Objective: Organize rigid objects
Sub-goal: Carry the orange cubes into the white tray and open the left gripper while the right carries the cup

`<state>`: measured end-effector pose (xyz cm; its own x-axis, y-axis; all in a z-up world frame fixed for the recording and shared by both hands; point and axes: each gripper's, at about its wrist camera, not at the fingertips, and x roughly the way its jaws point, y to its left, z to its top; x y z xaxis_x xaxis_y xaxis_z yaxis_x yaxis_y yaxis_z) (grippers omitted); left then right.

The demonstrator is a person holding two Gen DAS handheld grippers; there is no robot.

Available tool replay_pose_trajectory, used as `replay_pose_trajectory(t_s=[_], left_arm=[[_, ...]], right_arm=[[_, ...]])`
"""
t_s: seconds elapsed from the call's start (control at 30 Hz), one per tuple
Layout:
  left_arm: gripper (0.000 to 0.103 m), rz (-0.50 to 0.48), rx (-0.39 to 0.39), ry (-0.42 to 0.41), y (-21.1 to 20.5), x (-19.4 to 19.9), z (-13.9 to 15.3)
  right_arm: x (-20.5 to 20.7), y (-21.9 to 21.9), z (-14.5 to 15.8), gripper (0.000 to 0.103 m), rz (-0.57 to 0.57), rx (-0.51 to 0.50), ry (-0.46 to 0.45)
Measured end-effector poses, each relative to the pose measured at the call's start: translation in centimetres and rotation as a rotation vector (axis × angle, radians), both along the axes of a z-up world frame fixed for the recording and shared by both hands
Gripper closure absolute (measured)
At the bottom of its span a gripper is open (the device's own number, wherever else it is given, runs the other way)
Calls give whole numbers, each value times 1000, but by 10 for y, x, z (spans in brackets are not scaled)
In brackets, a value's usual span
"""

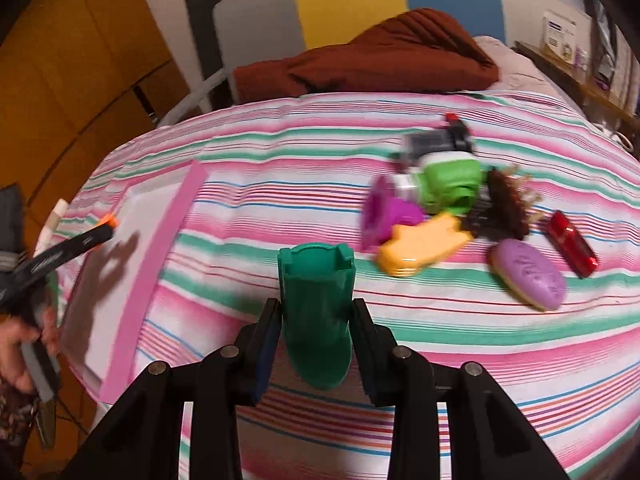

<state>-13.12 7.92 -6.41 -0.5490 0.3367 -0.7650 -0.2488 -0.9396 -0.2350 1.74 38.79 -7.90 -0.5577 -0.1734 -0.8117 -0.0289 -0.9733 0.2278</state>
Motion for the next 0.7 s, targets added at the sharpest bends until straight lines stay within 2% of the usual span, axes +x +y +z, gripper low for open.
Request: replay_pose_trajectory(t_s=[0.27, 0.4, 0.53, 0.57, 0.63, 0.7], left_arm=[[43, 135, -22, -103, -14, -56, -19], [43, 173, -63, -77, -13, -72, -20], [43, 168, -80, -44, -9, -76, -18], [40, 165, -84, -36, -8, -75, -16], [27, 165, -89, -18, -9, -70, -13], [18, 169, -62, 3, -14, -57, -7]], right_arm=[[-10, -53, 10, 68, 90, -26, 40], [-16, -71, 13, 68, 117, -36, 46], [-21, -81, 16, 68, 131, -56, 55], [-23, -84, 17, 68, 137, -59, 56], [-27, -91, 20, 68, 152, -59, 61], [-29, -98, 22, 68, 167, -56, 68]])
